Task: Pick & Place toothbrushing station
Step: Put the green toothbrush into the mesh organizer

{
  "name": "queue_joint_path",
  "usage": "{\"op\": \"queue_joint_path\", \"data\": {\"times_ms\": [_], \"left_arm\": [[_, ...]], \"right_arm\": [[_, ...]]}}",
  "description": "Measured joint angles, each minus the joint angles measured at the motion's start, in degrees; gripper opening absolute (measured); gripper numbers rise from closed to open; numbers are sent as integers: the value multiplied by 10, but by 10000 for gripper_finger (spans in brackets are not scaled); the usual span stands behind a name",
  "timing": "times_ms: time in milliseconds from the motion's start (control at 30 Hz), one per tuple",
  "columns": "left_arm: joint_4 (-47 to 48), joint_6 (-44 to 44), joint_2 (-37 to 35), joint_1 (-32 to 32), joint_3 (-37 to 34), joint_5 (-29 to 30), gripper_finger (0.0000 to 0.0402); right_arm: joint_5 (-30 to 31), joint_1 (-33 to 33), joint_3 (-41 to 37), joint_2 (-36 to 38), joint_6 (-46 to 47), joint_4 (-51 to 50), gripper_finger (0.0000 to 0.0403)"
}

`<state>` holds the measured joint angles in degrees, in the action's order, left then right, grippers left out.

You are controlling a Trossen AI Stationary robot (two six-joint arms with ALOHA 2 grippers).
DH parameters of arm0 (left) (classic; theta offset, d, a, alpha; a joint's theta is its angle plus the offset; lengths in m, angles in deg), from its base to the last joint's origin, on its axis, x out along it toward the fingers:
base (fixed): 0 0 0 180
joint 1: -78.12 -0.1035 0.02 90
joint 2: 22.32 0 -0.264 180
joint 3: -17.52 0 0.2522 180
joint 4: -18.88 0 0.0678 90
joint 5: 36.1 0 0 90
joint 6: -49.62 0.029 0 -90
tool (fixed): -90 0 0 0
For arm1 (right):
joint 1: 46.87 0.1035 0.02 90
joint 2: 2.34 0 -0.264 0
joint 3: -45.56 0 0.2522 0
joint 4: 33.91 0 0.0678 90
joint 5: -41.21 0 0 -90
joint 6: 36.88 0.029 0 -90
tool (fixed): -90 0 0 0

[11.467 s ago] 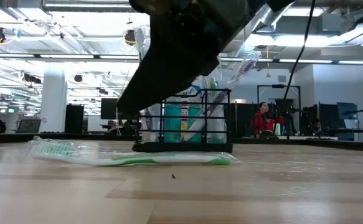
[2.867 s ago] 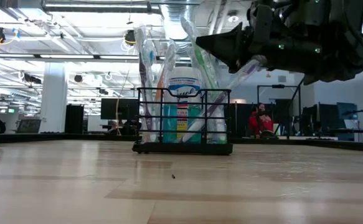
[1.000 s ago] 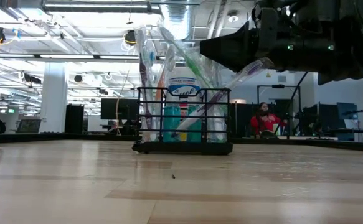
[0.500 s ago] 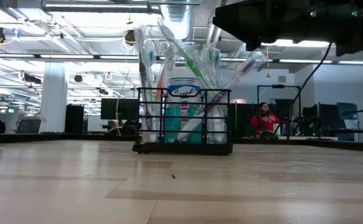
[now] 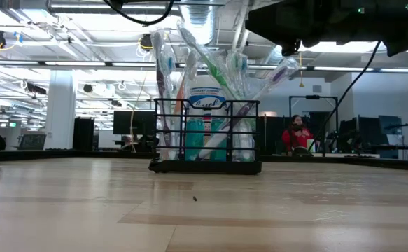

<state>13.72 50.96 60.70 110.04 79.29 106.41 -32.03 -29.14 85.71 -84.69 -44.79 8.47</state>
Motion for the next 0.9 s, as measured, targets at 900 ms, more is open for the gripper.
{"op": "queue_joint_path", "data": {"times_ms": [900], "left_arm": [[50, 3, -1, -57, 0, 16, 98]], "right_arm": [[0, -1, 0, -3, 15, -13, 118]]}}
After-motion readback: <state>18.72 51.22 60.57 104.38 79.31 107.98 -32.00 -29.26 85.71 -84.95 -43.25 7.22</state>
